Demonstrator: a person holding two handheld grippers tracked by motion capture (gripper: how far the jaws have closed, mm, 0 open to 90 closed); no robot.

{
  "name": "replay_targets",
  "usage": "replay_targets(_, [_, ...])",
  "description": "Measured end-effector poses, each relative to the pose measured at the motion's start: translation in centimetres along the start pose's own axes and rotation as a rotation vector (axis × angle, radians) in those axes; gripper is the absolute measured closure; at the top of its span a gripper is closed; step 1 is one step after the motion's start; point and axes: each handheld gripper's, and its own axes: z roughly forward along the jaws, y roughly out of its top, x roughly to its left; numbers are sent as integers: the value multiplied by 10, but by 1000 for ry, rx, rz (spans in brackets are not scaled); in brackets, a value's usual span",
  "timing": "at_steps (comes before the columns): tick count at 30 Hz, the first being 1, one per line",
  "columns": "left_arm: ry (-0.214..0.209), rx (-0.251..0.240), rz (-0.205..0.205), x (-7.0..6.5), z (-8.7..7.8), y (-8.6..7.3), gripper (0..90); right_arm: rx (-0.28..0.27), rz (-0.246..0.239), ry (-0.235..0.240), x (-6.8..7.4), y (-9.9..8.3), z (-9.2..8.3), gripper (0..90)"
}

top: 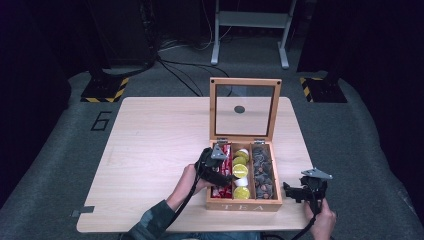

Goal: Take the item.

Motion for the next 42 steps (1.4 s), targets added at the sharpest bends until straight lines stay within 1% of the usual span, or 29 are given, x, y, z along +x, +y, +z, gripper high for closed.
replay_targets(3, [11, 5, -12, 1, 0, -1, 246, 0, 0, 0, 0, 0, 0, 0])
replay_targets(4, [15, 1, -21, 1, 0, -1, 263, -1, 0, 0, 0, 0, 0, 0])
replay_targets(6, [35, 5, -21, 2, -1, -1, 317, -1, 0, 0, 0, 0, 0, 0])
replay_targets(7, [30, 5, -30, 2, -1, -1, 328, -1, 0, 0, 0, 0, 0, 0])
replay_targets(11, [40, 1, -50, 4, -2, -2, 390, 0, 0, 0, 0, 0, 0, 0])
replay_targets(12, [39, 1, -63, 4, -2, -2, 409, -1, 0, 0, 0, 0, 0, 0])
replay_targets(14, [48, 0, -67, 6, -3, -2, 444, -1, 0, 0, 0, 0, 0, 0])
replay_targets(15, [40, -2, -80, 6, -3, -3, 458, -1, 0, 0, 0, 0, 0, 0])
replay_targets(16, [47, 1, -90, 7, -3, -3, 480, -1, 0, 0, 0, 0, 0, 0])
replay_targets(18, [53, 2, -91, 7, -3, -3, 512, -1, 0, 0, 0, 0, 0, 0])
replay_targets(19, [58, 3, -95, 8, -3, -3, 512, -1, 0, 0, 0, 0, 0, 0])
replay_targets(20, [60, 7, -101, 8, -3, -3, 537, -1, 0, 0, 0, 0, 0, 0])
replay_targets(22, [56, 9, -123, 9, -3, -3, 559, -1, 0, 0, 0, 0, 0, 0])
replay_targets(26, [70, 16, -122, 9, -3, -2, 602, 0, 0, 0, 0, 0, 0, 0])
replay_targets(27, [76, 16, -124, 8, -2, -2, 602, 0, 0, 0, 0, 0, 0, 0])
replay_targets(29, [117, 13, -117, 6, -2, -2, 654, -1, 0, 0, 0, 0, 0, 0])
replay_targets(31, [159, 16, -98, 2, -1, -2, 681, 0, 0, 0, 0, 0, 0, 0])
replay_targets(32, [170, 10, -106, 1, 0, -2, 706, -1, 0, 0, 0, 0, 0, 0])
replay_targets(33, [170, 10, -106, 1, 0, -2, 730, -1, 0, 0, 0, 0, 0, 0])
replay_targets(34, [176, 9, -115, 1, 0, -2, 730, 0, 0, 0, 0, 0, 0, 0])
replay_targets(35, [179, 10, -119, 1, -1, -2, 751, -1, 0, 0, 0, 0, 0, 0])
replay_targets(37, [165, 1, -138, 3, -1, -3, 764, 0, 0, 0, 0, 0, 0, 0])
replay_targets(38, [166, 2, -132, 4, -1, -3, 771, 0, 0, 0, 0, 0, 0, 0])
replay_targets(40, [165, -3, -136, 5, -2, -3, 779, -1, 0, 0, 0, 0, 0, 0])
replay_targets(41, [158, -2, -143, 5, -2, -3, 783, -1, 0, 0, 0, 0, 0, 0])
replay_targets(42, [151, -10, -150, 6, -3, -4, 793, -1, 0, 0, 0, 0, 0, 0])
